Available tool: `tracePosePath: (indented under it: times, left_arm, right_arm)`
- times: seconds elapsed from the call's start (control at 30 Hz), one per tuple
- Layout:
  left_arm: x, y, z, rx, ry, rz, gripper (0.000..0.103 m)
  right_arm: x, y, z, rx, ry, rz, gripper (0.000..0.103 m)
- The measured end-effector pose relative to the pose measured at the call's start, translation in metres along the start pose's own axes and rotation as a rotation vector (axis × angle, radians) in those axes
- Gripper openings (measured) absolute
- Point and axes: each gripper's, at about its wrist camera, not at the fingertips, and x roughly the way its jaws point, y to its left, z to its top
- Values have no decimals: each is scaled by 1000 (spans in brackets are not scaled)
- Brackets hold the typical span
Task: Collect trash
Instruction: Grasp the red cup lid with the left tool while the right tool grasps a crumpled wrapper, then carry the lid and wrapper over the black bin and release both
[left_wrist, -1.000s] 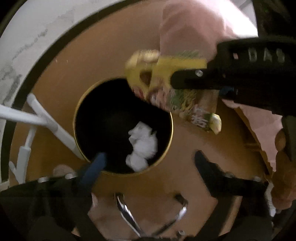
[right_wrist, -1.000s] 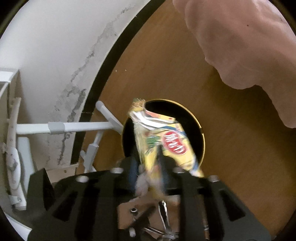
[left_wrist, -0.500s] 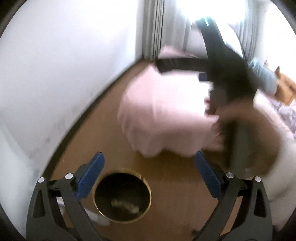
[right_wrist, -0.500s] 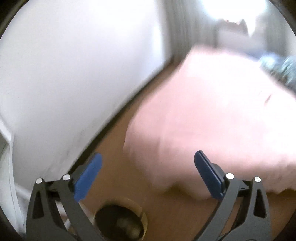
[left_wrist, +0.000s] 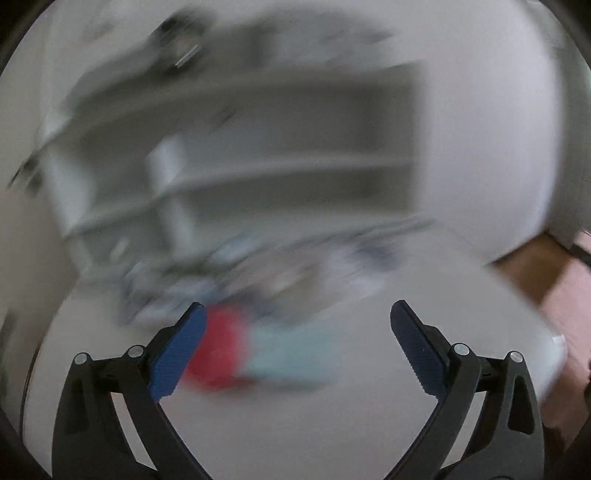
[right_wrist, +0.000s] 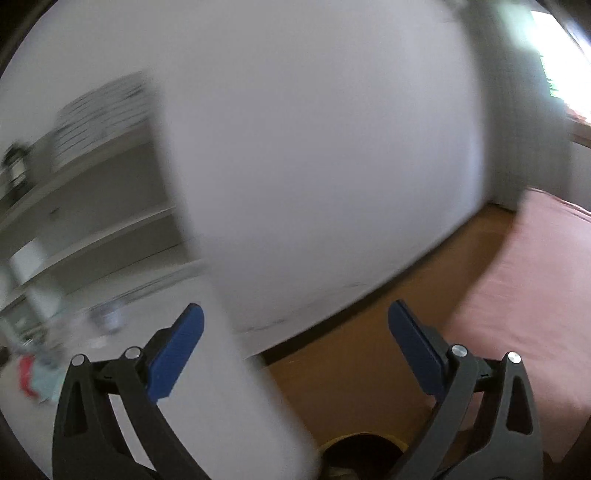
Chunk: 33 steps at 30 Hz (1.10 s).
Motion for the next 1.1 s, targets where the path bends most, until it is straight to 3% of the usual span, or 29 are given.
tracePosePath:
  times: [0.1, 0.2, 0.4, 0.53, 0.57, 0.6, 0.67, 0.8, 0.87, 0.93, 1.07, 1.1]
  left_arm:
    - [25, 41, -18, -61, 105, 24, 96]
    - [42, 71, -27, -148, 158, -20, 96]
    - [63, 91, -33, -220, 246, -129, 96]
    - [84, 93, -36, -231, 276, -216, 95]
    - [90, 93, -36, -220, 282, -233, 83]
    - [93, 94, -36, -211, 284, -255, 78]
    - [94, 101, -36, -224, 284, -280, 77]
    - [77, 127, -30, -186, 193, -198, 76]
    - [73, 140, -27, -172, 171, -143, 75]
    - [69, 148, -23, -164, 163, -110, 75]
    - [75, 160, -26, -179, 169, -89, 75]
    - [77, 162, -27, -184, 173, -95, 75]
  right_arm:
    - [19, 70, -2, -87, 60, 139, 96]
    - [30, 115, -7, -152, 99, 213, 96]
    - [54, 174, -15, -231, 150, 261, 96]
    - [82, 209, -25, -271, 222, 275, 96]
    - [87, 212, -23, -280, 240, 283, 96]
    - [94, 218, -23, -288, 261, 295, 96]
    - [113, 229, -22, -311, 308, 306, 96]
    - [154, 249, -17, -338, 369, 288, 96]
    - [173, 254, -16, -338, 400, 275, 87]
    - [191, 260, -19, -339, 456, 277, 65]
    - [203, 271, -30, -374, 507, 295, 37]
    - [202, 272, -30, -375, 509, 304, 35]
